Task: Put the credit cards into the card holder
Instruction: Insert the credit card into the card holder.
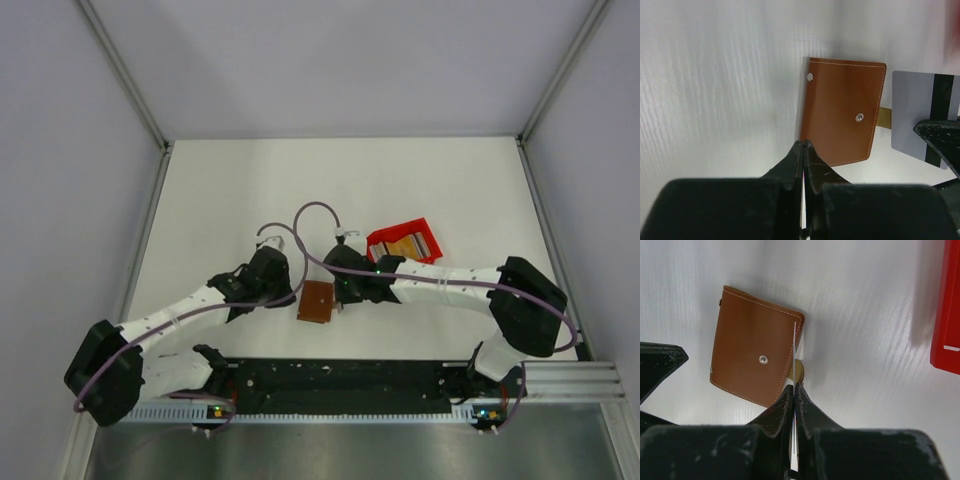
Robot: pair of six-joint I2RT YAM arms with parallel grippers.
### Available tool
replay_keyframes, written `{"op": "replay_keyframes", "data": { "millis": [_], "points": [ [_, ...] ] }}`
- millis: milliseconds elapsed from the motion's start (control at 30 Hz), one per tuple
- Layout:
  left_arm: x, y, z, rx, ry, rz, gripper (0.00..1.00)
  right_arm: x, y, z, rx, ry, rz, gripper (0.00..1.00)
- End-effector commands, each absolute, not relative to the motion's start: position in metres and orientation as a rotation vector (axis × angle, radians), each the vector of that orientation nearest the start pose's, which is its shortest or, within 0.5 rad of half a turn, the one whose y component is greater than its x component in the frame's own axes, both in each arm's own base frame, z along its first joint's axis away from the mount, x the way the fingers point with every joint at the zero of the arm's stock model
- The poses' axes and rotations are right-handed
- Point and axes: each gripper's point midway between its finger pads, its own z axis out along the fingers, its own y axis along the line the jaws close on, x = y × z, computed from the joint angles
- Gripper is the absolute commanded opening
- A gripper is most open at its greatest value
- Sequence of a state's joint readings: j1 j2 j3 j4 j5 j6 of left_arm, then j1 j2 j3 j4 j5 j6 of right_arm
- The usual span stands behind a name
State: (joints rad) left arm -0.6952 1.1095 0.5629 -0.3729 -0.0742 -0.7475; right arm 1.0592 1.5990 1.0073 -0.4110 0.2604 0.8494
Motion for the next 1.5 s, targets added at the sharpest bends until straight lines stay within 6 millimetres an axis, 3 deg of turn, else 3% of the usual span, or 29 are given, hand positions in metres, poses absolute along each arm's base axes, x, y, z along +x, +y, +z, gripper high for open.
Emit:
{"op": "replay_keyframes", "data": {
  "millis": [0,200,600,833,1167,1467],
  "points": [
    [0.203,-0.201,0.054,-0.051,2.539,-0.591,0.00,0.202,0.320,0.076,-0.102,2.544,0.485,0.00],
    [0.200,-0.198,0.034,-0.080,2.592,-0.544,0.00,0.206,0.320,0.072,0.018,2.548,0.572,0.00],
    [0.195,-0.207,0.019,-0.056,2.644,-0.585,0.00,0.202,0.326,0.060,0.087,2.580,0.720,0.00],
    [0.192,-0.211,0.018,-0.045,2.647,-0.621,0.00,0.203,0.330,0.071,0.069,2.542,0.776,0.00],
    [0.195,-0.218,0.022,-0.036,2.632,-0.665,0.00,0.203,0.342,0.106,0.009,2.436,0.929,0.00],
    [0.202,-0.226,0.027,-0.049,2.604,-0.704,0.00,0.196,0.368,0.111,-0.069,2.421,1.074,0.00]
  ]
}}
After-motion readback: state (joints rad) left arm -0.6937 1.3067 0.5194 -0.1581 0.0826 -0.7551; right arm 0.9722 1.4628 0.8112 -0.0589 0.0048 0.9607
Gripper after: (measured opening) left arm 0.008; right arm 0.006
